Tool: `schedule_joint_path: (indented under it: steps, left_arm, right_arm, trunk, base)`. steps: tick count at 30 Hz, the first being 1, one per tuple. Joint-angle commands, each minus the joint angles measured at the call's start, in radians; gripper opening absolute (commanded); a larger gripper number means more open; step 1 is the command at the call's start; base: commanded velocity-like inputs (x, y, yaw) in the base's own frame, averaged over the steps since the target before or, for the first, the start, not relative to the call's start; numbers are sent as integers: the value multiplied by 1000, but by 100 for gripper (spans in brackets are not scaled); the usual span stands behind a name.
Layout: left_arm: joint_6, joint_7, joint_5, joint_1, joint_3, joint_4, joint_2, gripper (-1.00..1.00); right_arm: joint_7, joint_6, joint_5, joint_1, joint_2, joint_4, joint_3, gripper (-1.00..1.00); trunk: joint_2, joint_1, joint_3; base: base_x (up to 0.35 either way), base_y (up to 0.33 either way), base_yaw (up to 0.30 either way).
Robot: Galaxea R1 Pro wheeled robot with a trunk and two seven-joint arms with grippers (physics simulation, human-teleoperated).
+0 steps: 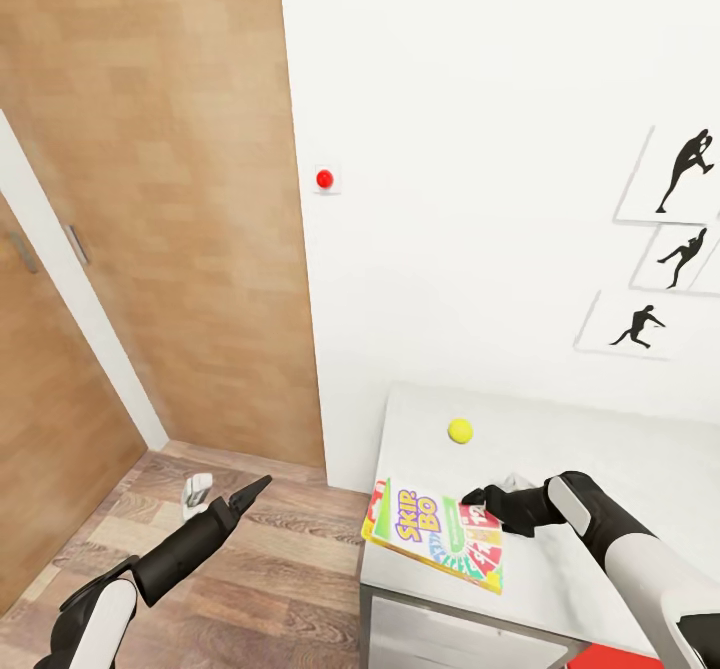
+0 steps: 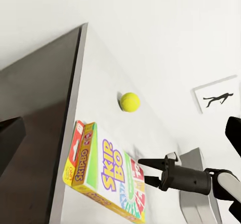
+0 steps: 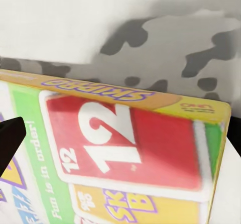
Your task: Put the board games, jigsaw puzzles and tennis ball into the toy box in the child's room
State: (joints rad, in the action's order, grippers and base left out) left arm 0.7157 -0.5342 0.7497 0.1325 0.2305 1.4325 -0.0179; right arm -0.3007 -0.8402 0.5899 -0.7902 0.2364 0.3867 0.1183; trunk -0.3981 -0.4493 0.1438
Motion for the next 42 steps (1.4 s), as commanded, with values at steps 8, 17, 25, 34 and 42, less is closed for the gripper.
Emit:
schedule_joint_path:
  steps: [8, 17, 25, 34, 42]
  left_arm:
    - [7, -1, 3, 1, 1, 0, 1, 100]
    - [7, -1, 3, 1, 1, 0, 1, 100]
    - [7, -1, 3, 1, 1, 0, 1, 100]
    - [7, -2, 3, 1, 1, 0, 1, 100]
    - [7, -2, 3, 1, 1, 0, 1, 100]
  right_arm:
    - [-8, -1, -4, -1, 1, 1, 4, 100]
    - [-8, -2, -4, -1, 2, 1, 4, 100]
    - [-8, -3, -4, -1, 2, 1, 4, 100]
    - [-8, -5, -4, -1, 1, 1, 4, 100]
    - [-8, -5, -4, -1, 2, 1, 3, 100]
  trunk:
    - [-2, -1, 2]
    - [-2, -1, 2]
    - [-2, -1, 2]
    - [-2, -1, 2]
    - [-2, -1, 2]
  base:
    - [0, 0, 5]
    - [0, 0, 2]
    - [0, 0, 119]
    - [0, 0, 244]
    - [0, 0, 190]
